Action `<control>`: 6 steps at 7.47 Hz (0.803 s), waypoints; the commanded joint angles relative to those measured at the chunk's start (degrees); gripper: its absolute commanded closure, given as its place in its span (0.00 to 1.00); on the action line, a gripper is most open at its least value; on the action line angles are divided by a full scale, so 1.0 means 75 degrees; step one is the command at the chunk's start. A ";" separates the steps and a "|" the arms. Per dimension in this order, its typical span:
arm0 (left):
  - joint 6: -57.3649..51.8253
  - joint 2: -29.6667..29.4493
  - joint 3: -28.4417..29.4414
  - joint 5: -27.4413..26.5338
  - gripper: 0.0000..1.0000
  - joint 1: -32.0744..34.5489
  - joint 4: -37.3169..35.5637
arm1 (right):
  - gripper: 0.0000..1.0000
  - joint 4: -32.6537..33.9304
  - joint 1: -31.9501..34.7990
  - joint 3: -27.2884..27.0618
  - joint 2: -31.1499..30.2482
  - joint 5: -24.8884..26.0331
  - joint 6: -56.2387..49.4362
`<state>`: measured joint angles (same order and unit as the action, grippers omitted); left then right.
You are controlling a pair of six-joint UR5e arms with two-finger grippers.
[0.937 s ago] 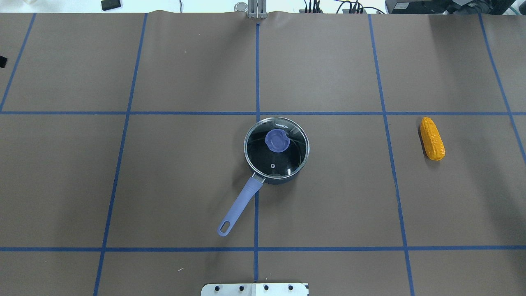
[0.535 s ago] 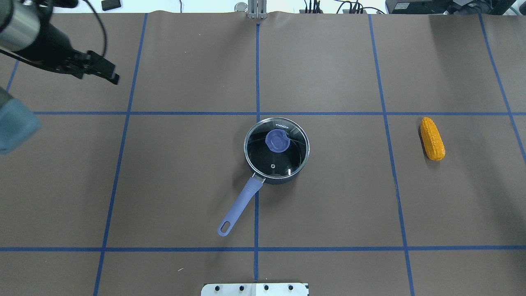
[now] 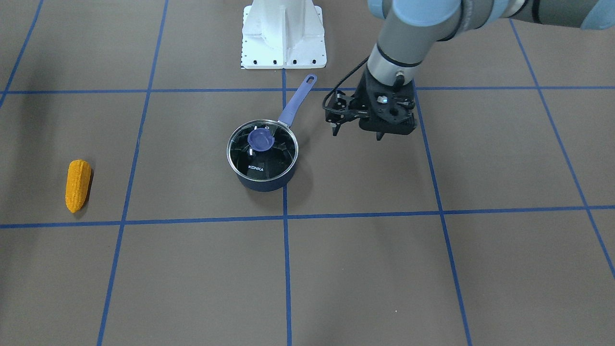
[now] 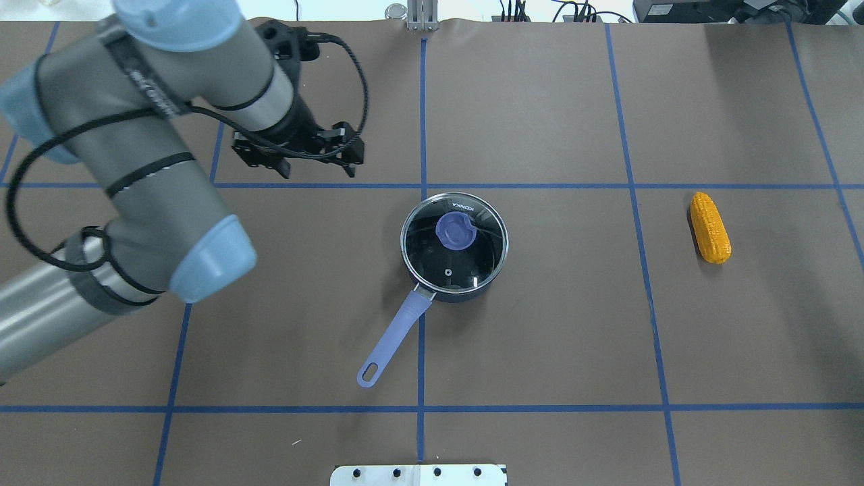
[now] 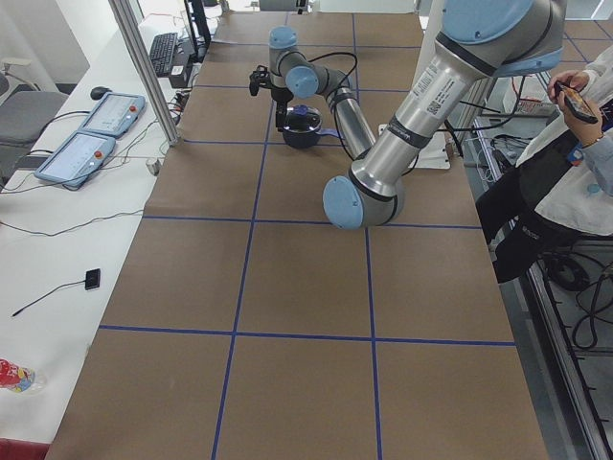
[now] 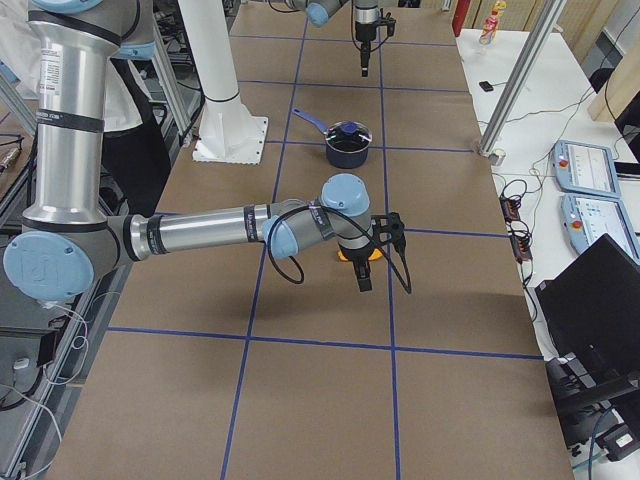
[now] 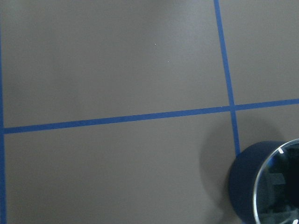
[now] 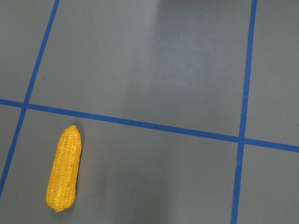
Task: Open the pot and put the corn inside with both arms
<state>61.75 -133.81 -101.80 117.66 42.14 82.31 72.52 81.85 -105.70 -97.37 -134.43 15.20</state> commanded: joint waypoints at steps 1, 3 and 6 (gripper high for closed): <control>0.1220 -0.1477 0.1415 -0.0814 0.02 -0.0892 -0.0030 | 0.00 -0.0001 -0.0015 -0.0005 -0.0025 0.0018 0.0000; 0.1959 -0.2568 0.2775 -0.0968 0.02 -0.1094 -0.0018 | 0.00 -0.0001 -0.0015 0.0030 -0.0036 0.0088 0.0000; 0.2056 -0.2538 0.3003 -0.1274 0.02 -0.1481 0.0005 | 0.00 -0.0013 -0.0050 0.0136 -0.0036 0.0089 0.0012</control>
<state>76.82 -152.83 -80.10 108.57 31.89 82.22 72.45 81.61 -104.93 -97.64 -133.79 15.23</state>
